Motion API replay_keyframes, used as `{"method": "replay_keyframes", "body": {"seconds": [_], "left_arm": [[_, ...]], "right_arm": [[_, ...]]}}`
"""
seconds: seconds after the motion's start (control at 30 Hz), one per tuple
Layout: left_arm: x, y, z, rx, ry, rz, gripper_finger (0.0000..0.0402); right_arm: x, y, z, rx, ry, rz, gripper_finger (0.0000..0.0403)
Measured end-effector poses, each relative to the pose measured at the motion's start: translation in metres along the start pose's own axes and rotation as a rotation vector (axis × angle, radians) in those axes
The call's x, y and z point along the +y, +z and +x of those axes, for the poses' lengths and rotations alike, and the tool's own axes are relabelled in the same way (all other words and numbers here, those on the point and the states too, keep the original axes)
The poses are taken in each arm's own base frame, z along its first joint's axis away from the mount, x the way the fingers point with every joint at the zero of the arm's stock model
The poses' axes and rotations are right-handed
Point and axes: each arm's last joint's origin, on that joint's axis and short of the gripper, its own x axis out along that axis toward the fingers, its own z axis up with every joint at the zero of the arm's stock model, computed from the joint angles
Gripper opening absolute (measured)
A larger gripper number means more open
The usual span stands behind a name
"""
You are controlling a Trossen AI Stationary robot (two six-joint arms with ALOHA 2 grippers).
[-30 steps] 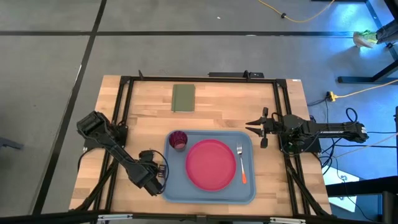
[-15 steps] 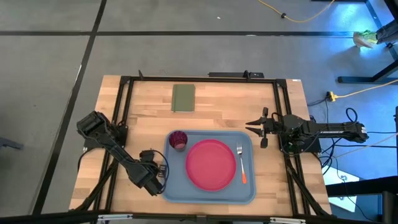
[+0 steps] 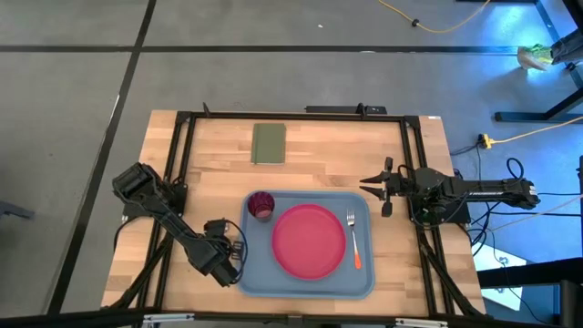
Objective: Pick and place plate/cup/fork/spoon on tray
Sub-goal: Put the orange spoon on the blue tray to the left of the pink plate
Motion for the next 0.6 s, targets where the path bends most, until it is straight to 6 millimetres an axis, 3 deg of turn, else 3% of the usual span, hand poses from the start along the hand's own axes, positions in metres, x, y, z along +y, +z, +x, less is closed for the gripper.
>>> {"method": "replay_keyframes", "body": {"seconds": [0.23, 0.6], "left_arm": [[-0.001, -0.001, -0.004, 0.017, 0.016, -0.021, 0.0002], [-0.02, 0.006, -0.055, -0.003, 0.038, -0.036, 0.0002]], "right_arm": [[0.0, 0.0, 0.0, 0.0, 0.0, 0.0, 0.009], [0.0, 0.0, 0.0, 0.0, 0.0, 0.0, 0.009]]}}
